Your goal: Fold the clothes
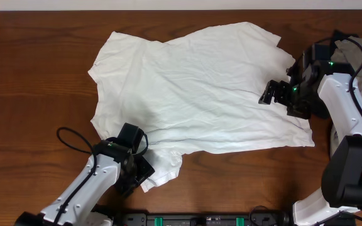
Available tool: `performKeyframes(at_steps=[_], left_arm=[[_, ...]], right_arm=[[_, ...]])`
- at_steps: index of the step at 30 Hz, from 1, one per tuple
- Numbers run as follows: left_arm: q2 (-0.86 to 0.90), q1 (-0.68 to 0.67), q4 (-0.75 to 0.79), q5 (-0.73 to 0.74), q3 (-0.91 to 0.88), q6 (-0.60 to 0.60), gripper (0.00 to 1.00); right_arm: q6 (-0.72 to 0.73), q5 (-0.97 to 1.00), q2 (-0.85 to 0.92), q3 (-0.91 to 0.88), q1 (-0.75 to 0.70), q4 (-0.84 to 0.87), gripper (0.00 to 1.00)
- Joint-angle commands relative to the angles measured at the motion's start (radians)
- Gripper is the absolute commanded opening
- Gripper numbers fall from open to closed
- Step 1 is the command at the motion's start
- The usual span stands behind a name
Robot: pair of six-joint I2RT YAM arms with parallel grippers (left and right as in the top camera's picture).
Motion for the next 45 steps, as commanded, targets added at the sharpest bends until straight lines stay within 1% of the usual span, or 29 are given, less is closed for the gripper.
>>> performKeyframes(at_steps=[1,6,14,21,28,30,31,34,38,40,42,45], left_arm=[[0.024,-0.004,-0.003,-0.019,-0.005,-0.013,0.67],[0.039,-0.009,0.005,-0.016,-0.006,-0.013,0.68],[0.047,-0.074,0.057,-0.016,-0.006,-0.04,0.68],[0.047,-0.074,0.062,-0.023,-0.011,-0.039,0.67],[0.047,-0.074,0.101,-0.016,-0.062,-0.058,0.66],[0.047,-0.074,0.106,-0.009,-0.068,-0.057,0.66],[0.047,-0.074,0.106,-0.009,-0.068,-0.057,0.63],[0.047,-0.074,0.11,-0.009,-0.068,-0.057,0.62],[0.047,-0.074,0.111,-0.009,-0.068,-0.056,0.6],[0.047,-0.074,0.111,-0.009,-0.068,-0.056,0.57],[0.047,-0.074,0.113,-0.009,-0.068,-0.056,0.56],[0.047,-0.074,0.117,-0.009,-0.068,-0.056,0.56]], right_arm=[[0.008,0.01,-0.002,0.011,0.006,0.0,0.99],[0.008,0.013,-0.002,0.011,0.006,0.001,0.99],[0.008,0.018,-0.002,0.011,0.005,-0.009,0.99],[0.008,0.055,-0.002,0.011,0.003,-0.038,0.99],[0.021,0.054,-0.002,0.011,-0.01,-0.046,0.99],[0.032,0.054,-0.002,0.011,-0.022,-0.051,0.99],[0.037,0.055,-0.002,0.011,-0.028,-0.053,0.99],[0.041,0.058,-0.002,0.011,-0.059,-0.066,0.99],[0.112,0.134,-0.002,0.011,-0.125,-0.104,0.99],[0.112,0.135,-0.002,0.011,-0.155,-0.12,0.99],[0.11,0.138,-0.002,0.011,-0.181,-0.145,0.99],[0.137,0.215,-0.002,0.011,-0.209,-0.183,0.99]])
